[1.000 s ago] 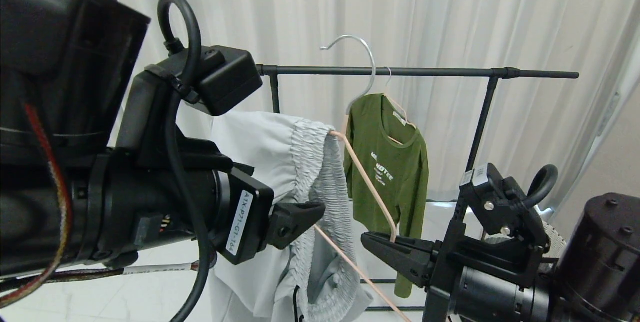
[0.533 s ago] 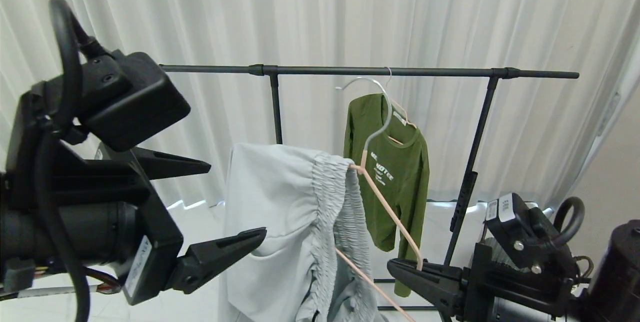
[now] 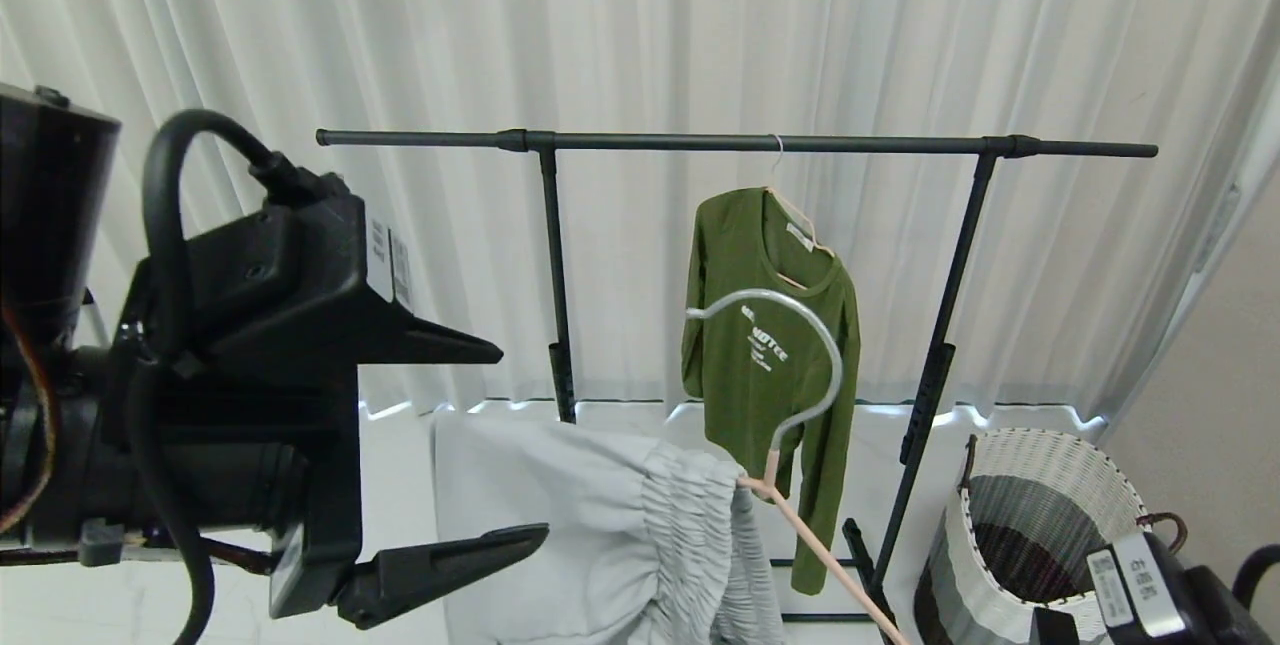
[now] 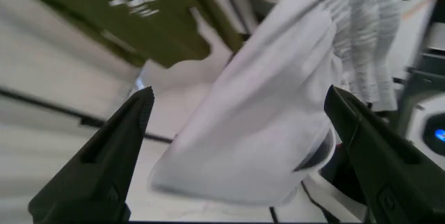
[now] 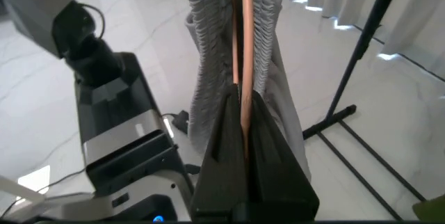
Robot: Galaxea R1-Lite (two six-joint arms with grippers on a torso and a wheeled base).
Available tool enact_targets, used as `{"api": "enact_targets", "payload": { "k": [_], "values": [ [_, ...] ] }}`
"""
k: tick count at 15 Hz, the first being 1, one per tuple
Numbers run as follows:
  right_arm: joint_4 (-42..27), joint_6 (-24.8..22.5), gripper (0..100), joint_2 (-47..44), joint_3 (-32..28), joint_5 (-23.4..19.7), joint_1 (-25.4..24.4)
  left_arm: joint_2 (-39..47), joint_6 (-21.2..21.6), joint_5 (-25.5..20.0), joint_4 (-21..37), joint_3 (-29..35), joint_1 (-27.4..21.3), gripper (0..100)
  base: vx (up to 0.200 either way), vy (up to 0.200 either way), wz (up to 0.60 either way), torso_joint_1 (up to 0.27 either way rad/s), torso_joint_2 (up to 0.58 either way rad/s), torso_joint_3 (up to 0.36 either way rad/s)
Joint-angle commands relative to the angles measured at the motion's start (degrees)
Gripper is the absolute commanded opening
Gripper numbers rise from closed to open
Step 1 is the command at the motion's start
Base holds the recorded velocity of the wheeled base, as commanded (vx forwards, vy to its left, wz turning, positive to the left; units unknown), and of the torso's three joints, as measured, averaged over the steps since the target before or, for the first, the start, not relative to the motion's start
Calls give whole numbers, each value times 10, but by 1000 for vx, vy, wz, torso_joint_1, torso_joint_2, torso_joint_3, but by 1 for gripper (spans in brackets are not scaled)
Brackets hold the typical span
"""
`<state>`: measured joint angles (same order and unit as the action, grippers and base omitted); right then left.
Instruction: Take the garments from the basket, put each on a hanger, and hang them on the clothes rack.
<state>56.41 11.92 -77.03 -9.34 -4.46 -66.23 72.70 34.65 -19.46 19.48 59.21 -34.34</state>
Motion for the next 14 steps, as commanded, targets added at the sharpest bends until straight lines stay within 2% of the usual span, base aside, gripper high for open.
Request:
{"api": "enact_targets", "payload": {
  "k": [1,3,8,11,12,14],
  "values": [
    [0,0,0,20,15,0,-16,9,17,-30,0,-25,-6,100,0,0,0,0,0,0],
    [0,0,0,20,16,0,-25,11,29,-64,0,-42,-27,100,0,0,0,0,0,0],
    [0,-1,0,20,17,-1,-51,36,29,-66,-1,-47,-71,100,0,0,0,0,0,0],
    [0,-1,0,20,20,-5,-54,36,29,-89,-1,-52,-72,100,0,0,0,0,0,0],
    [0,-2,0,20,20,-12,-54,36,30,-90,-1,-52,-72,0,0,0,0,0,0,0],
    [0,-2,0,20,20,-12,-54,36,31,-90,-1,-59,-72,0,0,0,0,0,0,0]
  ]
}}
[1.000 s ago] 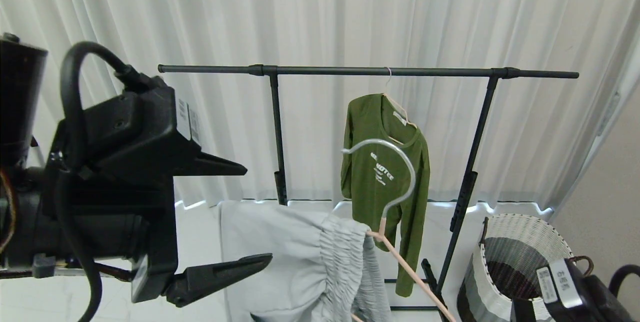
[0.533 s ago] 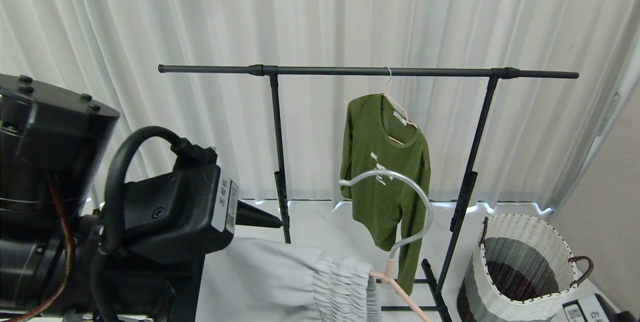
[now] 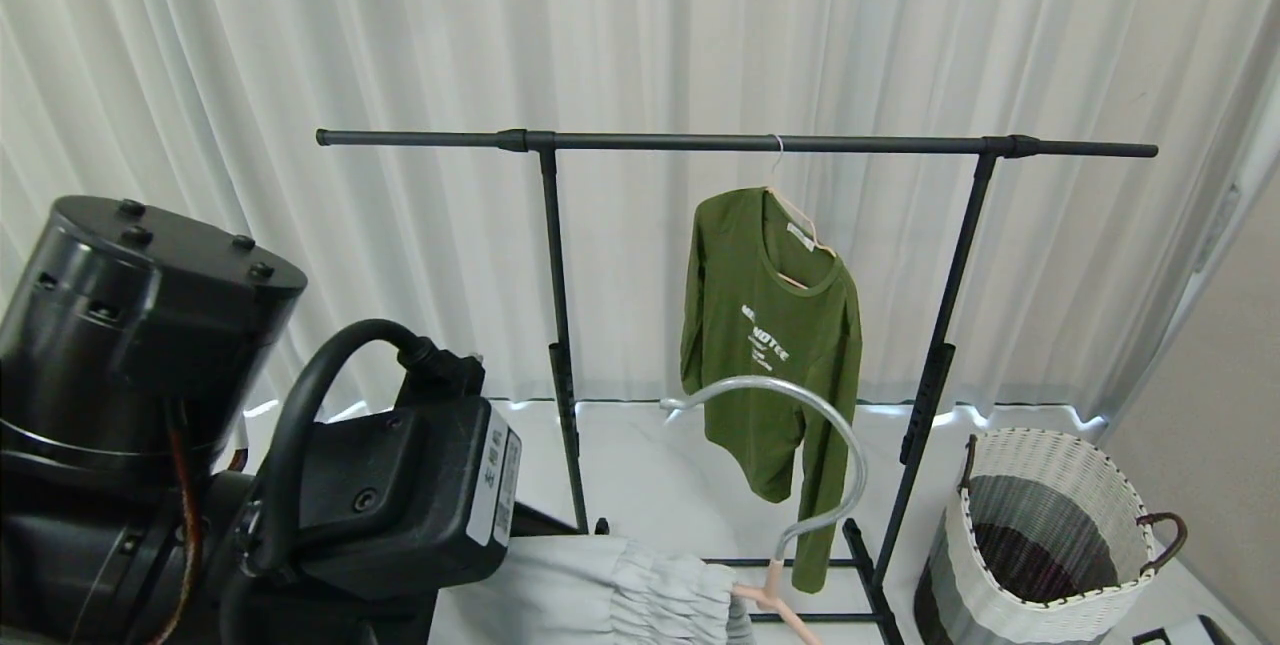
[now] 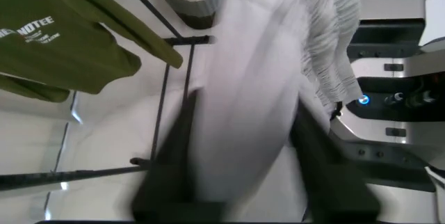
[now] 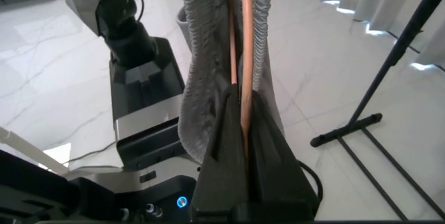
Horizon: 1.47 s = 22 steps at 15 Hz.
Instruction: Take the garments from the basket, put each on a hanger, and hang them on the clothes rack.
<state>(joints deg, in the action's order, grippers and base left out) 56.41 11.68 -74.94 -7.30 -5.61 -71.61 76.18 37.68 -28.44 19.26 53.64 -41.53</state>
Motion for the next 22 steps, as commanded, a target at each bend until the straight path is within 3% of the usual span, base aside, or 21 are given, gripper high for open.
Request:
{"api": "enact_targets", "payload": {
  "k": [1,8,9,15,19,20,22],
  "values": [
    [0,0,0,0,-1,0,0,0,0,1,1,-9,0,0,0,0,0,0,0,0],
    [0,-1,0,12,6,0,2,-1,0,1,1,-17,0,0,0,0,0,0,0,0],
    [0,-1,100,14,9,-1,1,-2,0,1,1,-18,0,0,0,0,0,0,0,0],
    [0,-1,100,21,6,7,20,-13,0,50,0,-38,2,0,0,0,0,0,0,0],
    [-4,0,100,10,5,9,66,-44,-6,174,-18,-83,31,0,0,0,0,0,0,0],
    [-13,0,100,0,4,11,73,-45,-14,209,-40,-88,58,0,0,0,0,0,0,0],
    [-53,11,100,-33,-25,26,78,-45,-89,242,-81,-80,77,0,0,0,0,0,0,0]
  ]
}}
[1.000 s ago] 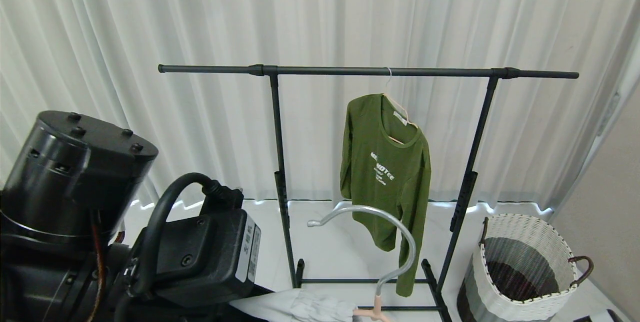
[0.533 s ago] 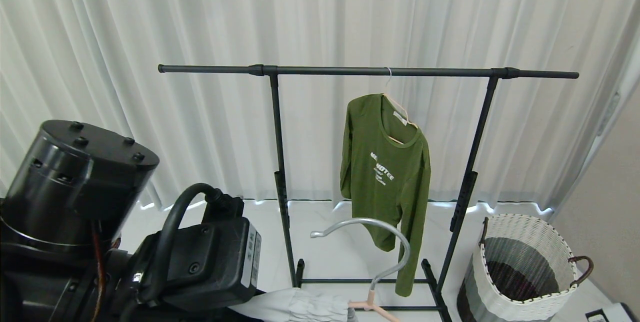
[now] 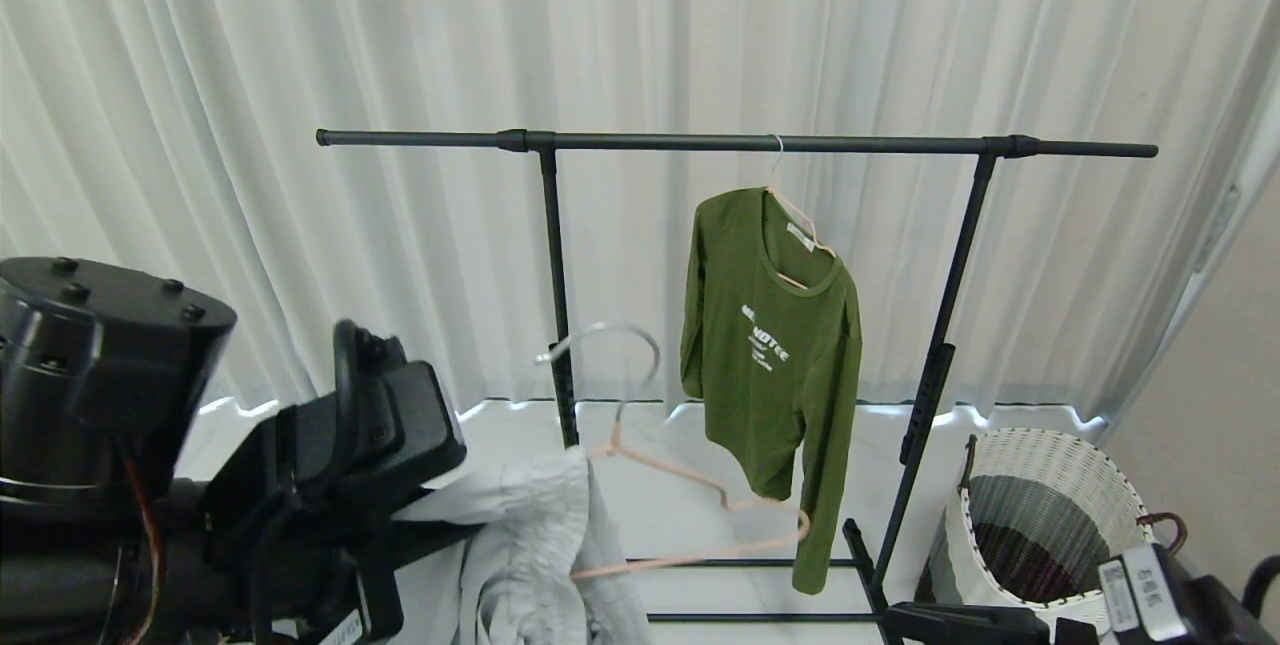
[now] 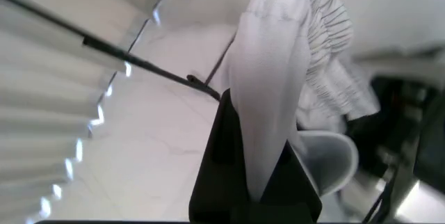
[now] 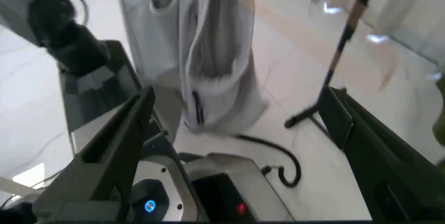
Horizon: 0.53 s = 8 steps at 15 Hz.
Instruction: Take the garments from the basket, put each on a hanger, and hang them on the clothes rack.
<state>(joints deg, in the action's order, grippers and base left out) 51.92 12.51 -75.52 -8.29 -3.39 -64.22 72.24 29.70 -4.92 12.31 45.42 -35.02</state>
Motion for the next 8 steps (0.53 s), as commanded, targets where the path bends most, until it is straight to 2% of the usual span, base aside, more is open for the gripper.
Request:
{"api": "enact_targets", "payload": {
  "k": [1,3,4,5,6,7,8],
  "values": [
    [-25,16,100,-40,-33,10,4,-7,-42,18,-23,8,12,0,0,0,0,0,0,0],
    [-86,52,100,-93,-111,44,1,-7,-111,50,-48,27,12,0,0,0,0,0,0,0],
    [-94,74,100,-117,-140,57,1,-8,-125,50,-60,30,11,0,0,0,0,0,0,0],
    [-94,97,100,-145,-173,74,1,-10,-127,49,-79,30,11,0,0,0,0,0,0,0],
    [-94,97,100,-145,-173,74,1,-10,-127,49,-79,30,11,0,0,0,0,0,0,0],
    [-94,117,100,-197,-226,108,6,-12,-126,48,-105,30,9,0,0,0,0,0,0,0],
    [-92,117,100,-218,-243,117,16,-16,-123,47,-110,31,6,0,0,0,0,0,0,0]
  ]
}}
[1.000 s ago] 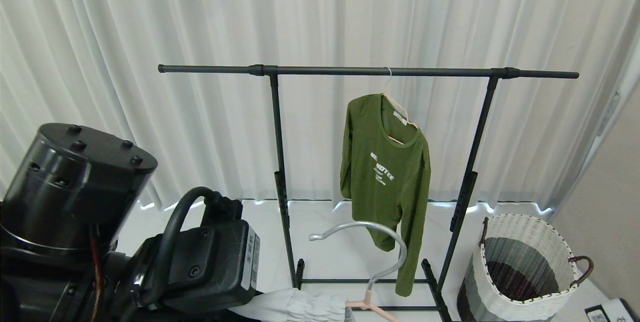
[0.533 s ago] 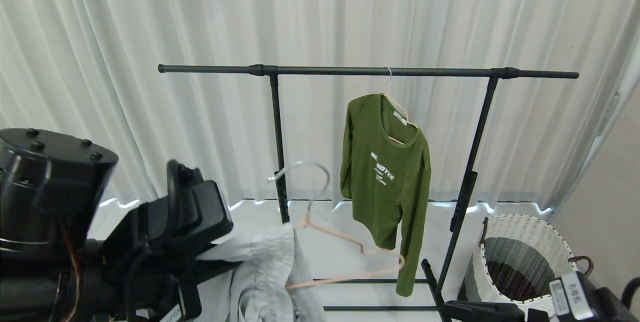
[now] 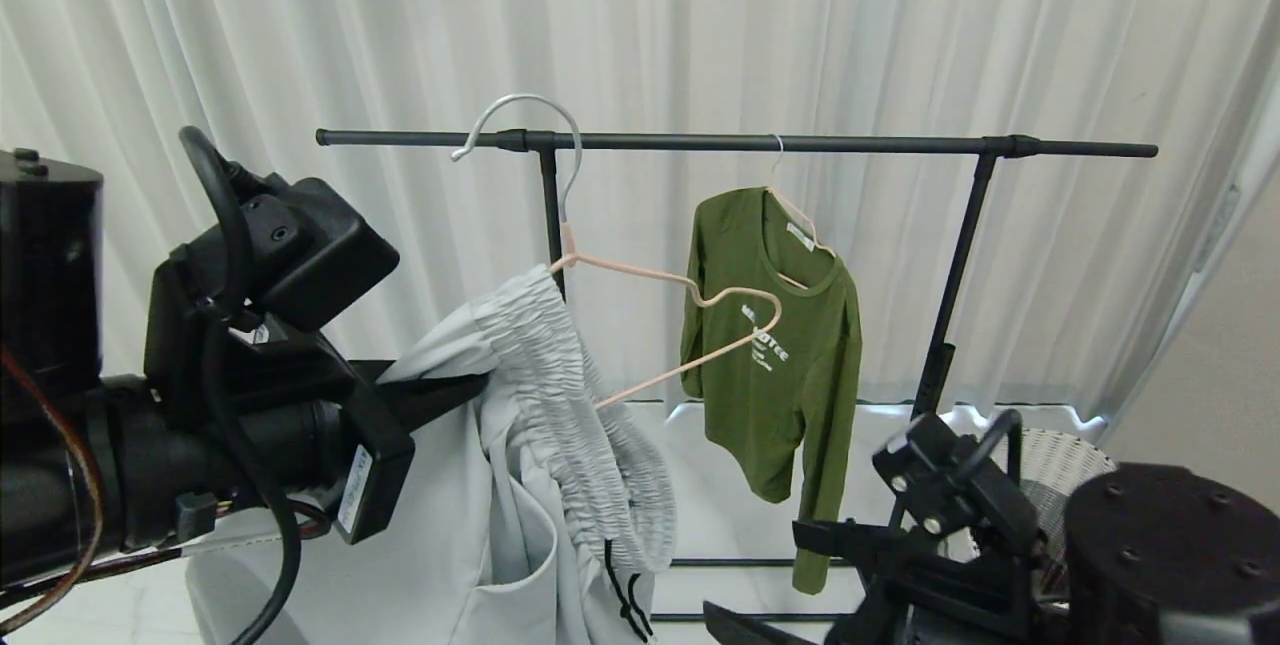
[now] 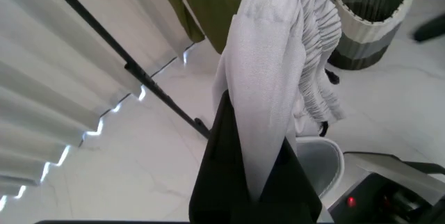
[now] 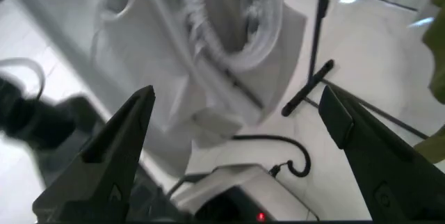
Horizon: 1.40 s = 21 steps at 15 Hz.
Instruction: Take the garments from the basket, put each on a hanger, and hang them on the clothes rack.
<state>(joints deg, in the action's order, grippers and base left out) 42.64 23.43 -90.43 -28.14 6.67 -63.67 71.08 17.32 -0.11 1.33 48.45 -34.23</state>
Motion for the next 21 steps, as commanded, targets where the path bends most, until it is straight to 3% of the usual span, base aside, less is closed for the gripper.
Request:
{"api": "enact_targets", "payload": {
  "k": [1,5,12,13,21],
  "values": [
    [2,7,100,-80,-57,19,18,-7,1,-1,-1,2,-7,0,0,0,0,0,0,0],
    [69,-2,100,-112,-62,20,30,-7,-1,-1,-19,6,-34,0,0,0,0,0,0,0],
    [72,-12,100,-123,-24,56,56,0,-1,-1,-23,13,-44,0,0,0,0,0,0,0],
    [72,-12,0,-120,-17,56,56,0,-3,-1,-23,13,-44,0,0,0,0,0,0,0],
    [72,-15,0,-105,-17,52,61,0,-4,-1,-24,11,-44,0,0,0,0,0,0,0]
  ]
}}
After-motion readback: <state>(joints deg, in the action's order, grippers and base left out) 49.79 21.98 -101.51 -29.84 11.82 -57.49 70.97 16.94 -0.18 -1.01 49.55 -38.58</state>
